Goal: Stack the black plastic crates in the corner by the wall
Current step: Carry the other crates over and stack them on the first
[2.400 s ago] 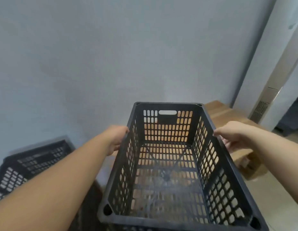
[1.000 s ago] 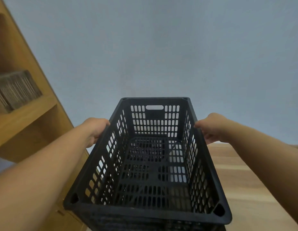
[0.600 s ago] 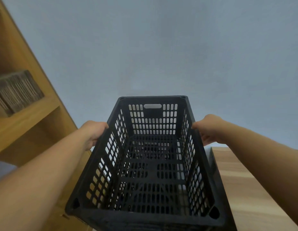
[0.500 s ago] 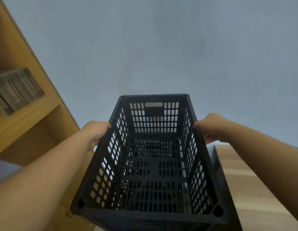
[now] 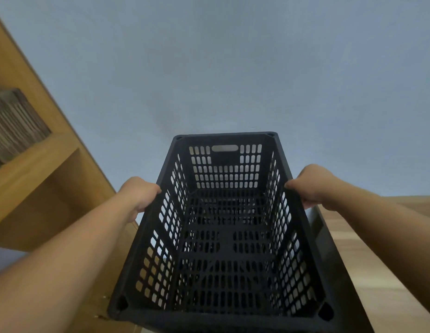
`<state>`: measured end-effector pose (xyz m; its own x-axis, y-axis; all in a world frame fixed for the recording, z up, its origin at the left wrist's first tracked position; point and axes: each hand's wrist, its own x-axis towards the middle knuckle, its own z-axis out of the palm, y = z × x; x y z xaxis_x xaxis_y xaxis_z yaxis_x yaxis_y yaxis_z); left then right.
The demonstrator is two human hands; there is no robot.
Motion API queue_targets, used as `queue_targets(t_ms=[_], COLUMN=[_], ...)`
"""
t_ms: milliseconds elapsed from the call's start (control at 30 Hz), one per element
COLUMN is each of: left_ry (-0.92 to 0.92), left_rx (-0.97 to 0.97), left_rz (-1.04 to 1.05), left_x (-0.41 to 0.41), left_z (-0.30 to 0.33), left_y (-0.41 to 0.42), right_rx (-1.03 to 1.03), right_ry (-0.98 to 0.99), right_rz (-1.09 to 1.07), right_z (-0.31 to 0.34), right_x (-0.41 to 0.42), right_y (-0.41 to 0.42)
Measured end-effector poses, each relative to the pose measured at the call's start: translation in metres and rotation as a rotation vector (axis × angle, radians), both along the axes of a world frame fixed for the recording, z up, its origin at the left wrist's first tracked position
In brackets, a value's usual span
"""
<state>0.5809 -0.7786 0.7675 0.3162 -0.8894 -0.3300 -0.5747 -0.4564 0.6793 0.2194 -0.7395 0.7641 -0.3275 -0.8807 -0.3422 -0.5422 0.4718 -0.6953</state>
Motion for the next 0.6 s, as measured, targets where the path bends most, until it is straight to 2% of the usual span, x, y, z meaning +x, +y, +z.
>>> queue_targets(t_ms=[133, 267, 467, 600], left_ry=[-0.052, 0.027, 0.110, 0.113], left_rx=[-0.012, -0.006, 0.041, 0.043], left_rz=[-0.103, -0.149, -0.174, -0.183], left_x=[0.001, 0.005, 0.017, 0.025], left_z=[-0.008, -0.022, -0.034, -0.035], left_y=[0.010, 0.019, 0.019, 0.012], right_rx=[-0.025, -0.078, -0.037, -0.043], right_ry=[0.053, 0.183, 0.078, 0.113], right_rz=[-0.026, -0.024, -0.020, -0.036], right_z=[-0.003, -0.020, -0.044, -0.044], right_x=[0.001, 0.010, 0.025, 0.028], right_y=[0.008, 0.017, 0.032, 0.031])
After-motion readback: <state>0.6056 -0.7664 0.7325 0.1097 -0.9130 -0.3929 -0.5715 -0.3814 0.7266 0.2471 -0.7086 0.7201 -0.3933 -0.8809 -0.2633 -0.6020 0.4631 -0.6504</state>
